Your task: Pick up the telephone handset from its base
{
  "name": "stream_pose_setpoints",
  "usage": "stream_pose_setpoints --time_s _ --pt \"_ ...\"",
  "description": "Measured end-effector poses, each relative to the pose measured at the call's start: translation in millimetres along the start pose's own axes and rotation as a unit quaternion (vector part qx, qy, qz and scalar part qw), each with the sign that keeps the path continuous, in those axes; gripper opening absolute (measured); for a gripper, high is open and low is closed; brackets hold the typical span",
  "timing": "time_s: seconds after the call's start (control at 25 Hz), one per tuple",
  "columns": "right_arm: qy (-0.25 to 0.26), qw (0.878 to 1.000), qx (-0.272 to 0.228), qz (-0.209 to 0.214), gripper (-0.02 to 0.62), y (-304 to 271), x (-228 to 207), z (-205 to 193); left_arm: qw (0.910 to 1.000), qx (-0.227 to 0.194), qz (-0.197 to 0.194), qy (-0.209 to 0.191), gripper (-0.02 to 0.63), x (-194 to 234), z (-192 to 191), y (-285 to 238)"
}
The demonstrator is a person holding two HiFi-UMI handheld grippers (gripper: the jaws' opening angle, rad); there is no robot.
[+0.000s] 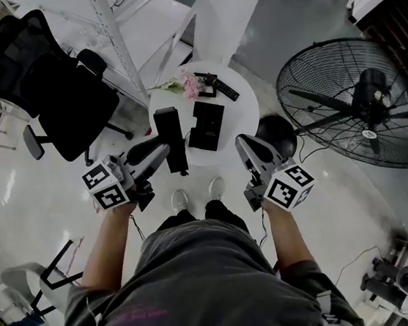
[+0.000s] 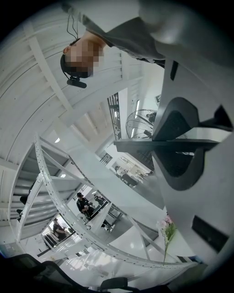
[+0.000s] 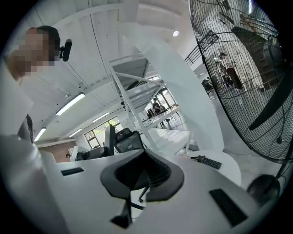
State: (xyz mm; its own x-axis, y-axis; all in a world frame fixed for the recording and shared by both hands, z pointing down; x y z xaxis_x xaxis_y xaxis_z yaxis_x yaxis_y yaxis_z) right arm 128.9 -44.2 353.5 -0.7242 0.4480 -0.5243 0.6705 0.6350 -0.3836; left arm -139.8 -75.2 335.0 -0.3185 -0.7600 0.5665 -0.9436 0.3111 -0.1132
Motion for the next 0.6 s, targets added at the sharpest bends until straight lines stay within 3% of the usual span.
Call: stream_pose_setpoints --time_s 0.6 --pt "0.001 1.0 0.009 0.002 0.02 -9.0 -2.1 3.6 1.0 0.002 0.001 0.004 0.078 8.9 3.4 -2.4"
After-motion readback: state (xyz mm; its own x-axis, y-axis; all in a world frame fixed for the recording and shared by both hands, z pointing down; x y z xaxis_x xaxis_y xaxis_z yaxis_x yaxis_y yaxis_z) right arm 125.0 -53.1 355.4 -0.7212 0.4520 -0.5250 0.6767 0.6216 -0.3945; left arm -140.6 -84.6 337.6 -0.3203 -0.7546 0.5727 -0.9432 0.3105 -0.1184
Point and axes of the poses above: the fingertips, and each gripper's own axes: y backward along the fingers, x to its left, z out of its top, the point moved 6 cm from there along y, backward along the fingers, and after that the axes turned 13 degrees about x, right-handed, at the moved point
